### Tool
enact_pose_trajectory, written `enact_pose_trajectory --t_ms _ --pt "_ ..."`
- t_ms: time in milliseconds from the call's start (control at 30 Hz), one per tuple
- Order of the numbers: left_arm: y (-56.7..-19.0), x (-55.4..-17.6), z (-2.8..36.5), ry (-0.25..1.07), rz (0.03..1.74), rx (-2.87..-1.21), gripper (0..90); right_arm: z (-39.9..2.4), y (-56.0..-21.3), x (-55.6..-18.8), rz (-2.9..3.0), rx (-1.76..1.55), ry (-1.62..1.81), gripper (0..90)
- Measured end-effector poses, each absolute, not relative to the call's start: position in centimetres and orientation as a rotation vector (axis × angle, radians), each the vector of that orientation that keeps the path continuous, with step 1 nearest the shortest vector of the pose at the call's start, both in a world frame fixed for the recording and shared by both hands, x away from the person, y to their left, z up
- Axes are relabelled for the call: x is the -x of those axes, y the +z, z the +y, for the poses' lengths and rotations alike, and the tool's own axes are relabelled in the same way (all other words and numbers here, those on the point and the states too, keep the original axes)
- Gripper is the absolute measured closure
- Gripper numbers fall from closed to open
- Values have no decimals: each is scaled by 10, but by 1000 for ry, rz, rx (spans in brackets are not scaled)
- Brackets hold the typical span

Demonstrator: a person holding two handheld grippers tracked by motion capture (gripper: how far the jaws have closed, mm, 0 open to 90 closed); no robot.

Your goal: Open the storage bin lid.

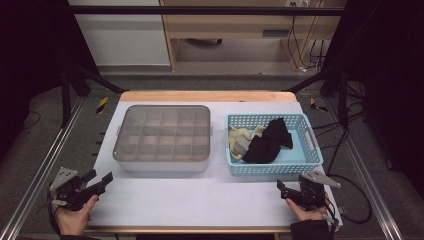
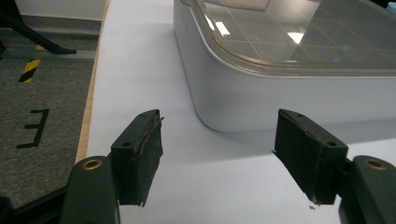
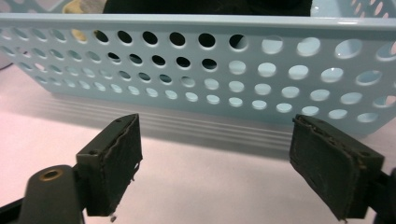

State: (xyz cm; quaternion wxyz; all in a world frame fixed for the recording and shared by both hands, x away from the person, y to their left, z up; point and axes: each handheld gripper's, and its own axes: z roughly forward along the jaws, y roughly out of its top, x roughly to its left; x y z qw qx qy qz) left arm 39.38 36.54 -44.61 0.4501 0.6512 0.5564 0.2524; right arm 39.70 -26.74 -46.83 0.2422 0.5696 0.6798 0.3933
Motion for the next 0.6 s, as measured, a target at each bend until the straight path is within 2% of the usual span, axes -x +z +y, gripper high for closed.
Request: enact_pose_trajectory --t_ms 300,600 --pt "-437 -391 367 653 1364 -1598 310 -266 -456 -391 1877 -1497 1088 246" --pt "-424 -386 372 646 1333 -1566 324 -260 -449 -387 1878 -1468 1110 264"
